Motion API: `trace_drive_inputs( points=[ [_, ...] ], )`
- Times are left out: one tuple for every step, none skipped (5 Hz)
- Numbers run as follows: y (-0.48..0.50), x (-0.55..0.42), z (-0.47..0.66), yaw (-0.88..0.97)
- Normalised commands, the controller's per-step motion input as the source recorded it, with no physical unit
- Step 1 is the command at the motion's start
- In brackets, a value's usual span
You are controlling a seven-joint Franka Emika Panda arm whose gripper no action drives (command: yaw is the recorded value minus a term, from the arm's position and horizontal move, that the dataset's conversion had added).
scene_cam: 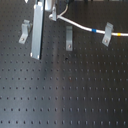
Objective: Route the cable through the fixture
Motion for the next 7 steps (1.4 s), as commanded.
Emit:
trace_drive_inputs(
  points=[
    [0.501, 0.073, -0.04, 0.07],
    [0.429, 0.075, -0.01, 0.03],
    [0.021, 0.005, 0.00, 0.00],
    [0.334, -0.066, 0.25, 0.00],
    [0.355, -0.081, 0.21, 0.00],
    [0.018, 0.000, 0.02, 0.00],
    [0.232, -0.059, 0.52, 0.00]
  ],
)
